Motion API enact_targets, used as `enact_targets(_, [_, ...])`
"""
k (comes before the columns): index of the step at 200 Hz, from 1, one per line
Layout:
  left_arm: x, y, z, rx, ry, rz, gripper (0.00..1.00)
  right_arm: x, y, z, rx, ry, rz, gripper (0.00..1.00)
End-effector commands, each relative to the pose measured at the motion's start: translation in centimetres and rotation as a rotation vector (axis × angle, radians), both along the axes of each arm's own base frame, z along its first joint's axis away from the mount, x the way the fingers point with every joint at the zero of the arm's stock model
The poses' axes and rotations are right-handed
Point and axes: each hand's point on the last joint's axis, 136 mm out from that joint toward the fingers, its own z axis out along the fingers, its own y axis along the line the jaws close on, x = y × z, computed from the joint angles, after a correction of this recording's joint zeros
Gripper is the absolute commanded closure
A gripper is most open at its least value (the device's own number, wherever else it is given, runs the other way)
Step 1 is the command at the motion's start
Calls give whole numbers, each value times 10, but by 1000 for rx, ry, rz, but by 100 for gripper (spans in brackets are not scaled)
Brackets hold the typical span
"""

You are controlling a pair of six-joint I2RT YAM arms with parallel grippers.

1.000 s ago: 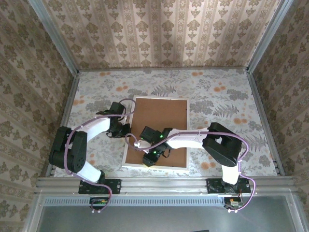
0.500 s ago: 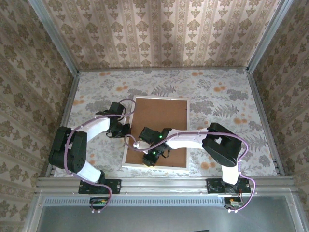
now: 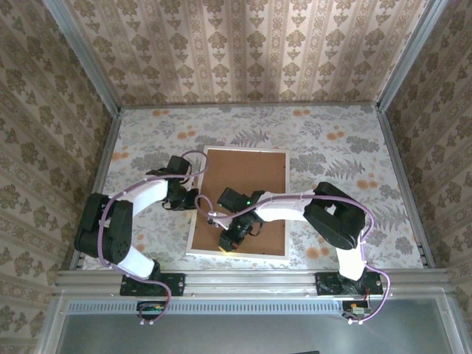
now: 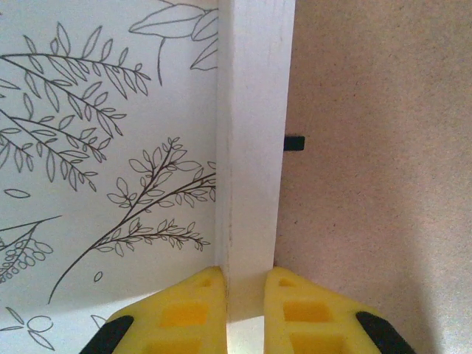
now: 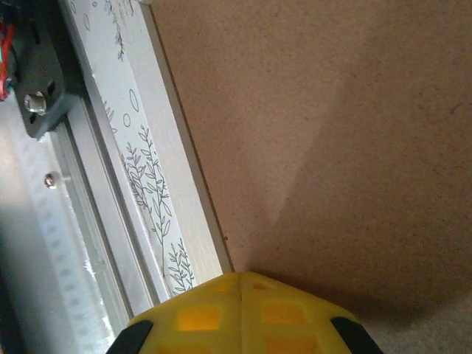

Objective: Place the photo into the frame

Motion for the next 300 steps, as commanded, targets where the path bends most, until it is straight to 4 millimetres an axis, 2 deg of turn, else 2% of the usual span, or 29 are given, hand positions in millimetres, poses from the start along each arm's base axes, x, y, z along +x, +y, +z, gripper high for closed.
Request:
enact_targets(1, [-13, 13, -23, 62, 51, 3, 85, 0, -52, -70, -254, 60, -87, 100])
enact_targets(41, [-12, 12, -22, 60, 48, 0, 86, -1, -56, -78, -259, 172, -141, 100])
enact_targets(84, [-12, 12, -21, 56, 43, 1, 86, 9, -62, -79, -266, 257, -224, 100])
enact_targets(109, [-11, 12, -20, 56, 40, -1, 86, 13, -57, -72, -257, 245, -221, 100])
enact_targets(141, [-11, 11, -19, 53, 38, 0, 86, 22, -49, -49, -215, 136, -182, 100])
enact_targets(152, [-11, 11, -19, 54, 37, 0, 86, 25, -42, -34, -169, 97, -165, 100])
enact_targets(184, [-9, 11, -17, 51, 31, 1, 86, 28, -27, 17, -9, -54, -113, 91])
enact_targets(208, [-6, 10, -16, 49, 23, -1, 86, 41, -31, 39, 26, -174, -140, 88])
enact_targets(220, [-5, 9, -14, 45, 18, 1, 85, 58, -42, 47, -4, -276, -197, 83])
enact_targets(236, [-2, 7, -10, 36, 6, 4, 80, 89, -66, 59, -59, -391, -336, 76])
enact_targets(263, [10, 2, 2, 10, -41, 30, 67, 150, -140, 74, -245, -525, -700, 61])
enact_targets(288, [25, -1, 15, -9, -101, 60, 54, 182, -208, 70, -389, -509, -955, 45])
enact_targets(300, [34, -3, 21, -17, -133, 66, 52, 191, -228, 64, -393, -447, -1027, 39])
